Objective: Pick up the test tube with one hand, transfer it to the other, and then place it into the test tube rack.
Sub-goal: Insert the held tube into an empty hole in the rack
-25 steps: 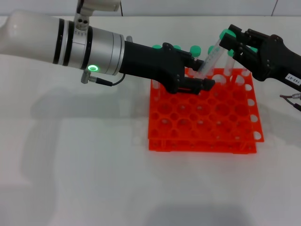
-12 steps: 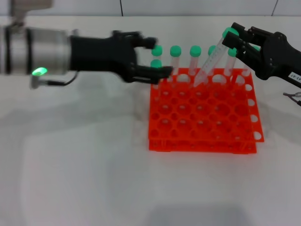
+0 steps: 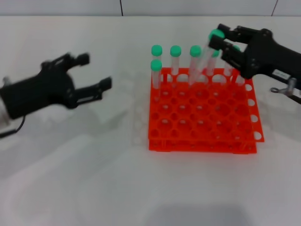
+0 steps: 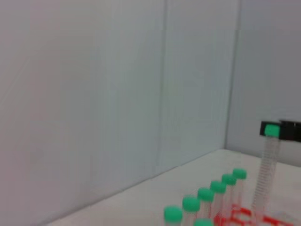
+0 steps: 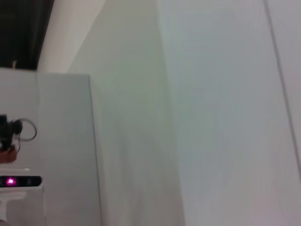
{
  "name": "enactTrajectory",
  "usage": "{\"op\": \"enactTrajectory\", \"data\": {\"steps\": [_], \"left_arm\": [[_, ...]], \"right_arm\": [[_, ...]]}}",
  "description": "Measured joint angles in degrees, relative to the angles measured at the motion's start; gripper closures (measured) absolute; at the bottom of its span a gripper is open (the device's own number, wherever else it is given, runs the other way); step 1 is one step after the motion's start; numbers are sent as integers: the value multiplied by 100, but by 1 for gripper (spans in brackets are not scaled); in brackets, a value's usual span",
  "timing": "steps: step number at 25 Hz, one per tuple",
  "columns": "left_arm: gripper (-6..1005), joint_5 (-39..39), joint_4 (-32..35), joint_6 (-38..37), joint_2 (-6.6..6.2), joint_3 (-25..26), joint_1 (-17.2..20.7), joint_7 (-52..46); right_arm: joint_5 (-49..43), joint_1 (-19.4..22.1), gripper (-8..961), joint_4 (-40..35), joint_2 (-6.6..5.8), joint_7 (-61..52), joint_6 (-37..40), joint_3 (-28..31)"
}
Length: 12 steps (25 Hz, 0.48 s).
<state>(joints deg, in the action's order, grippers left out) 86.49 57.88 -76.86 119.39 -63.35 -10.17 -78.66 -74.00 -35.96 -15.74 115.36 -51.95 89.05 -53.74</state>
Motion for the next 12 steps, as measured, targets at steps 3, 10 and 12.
{"op": "enactTrajectory", "data": {"steps": [3,10,12], "left_arm": [[122,-55,-161,-6,6,1,278,177],[128,-31,-420,-141,3,-18,707,564],[129,-42,-478,-213,13,-17,764,734]], "right_arm": [[0,-97,704,19,19,101,-139,-87],[50,-349,705,81,83,462,-658,-369],[59,-356,705,85,86,538,-754,-393]]}}
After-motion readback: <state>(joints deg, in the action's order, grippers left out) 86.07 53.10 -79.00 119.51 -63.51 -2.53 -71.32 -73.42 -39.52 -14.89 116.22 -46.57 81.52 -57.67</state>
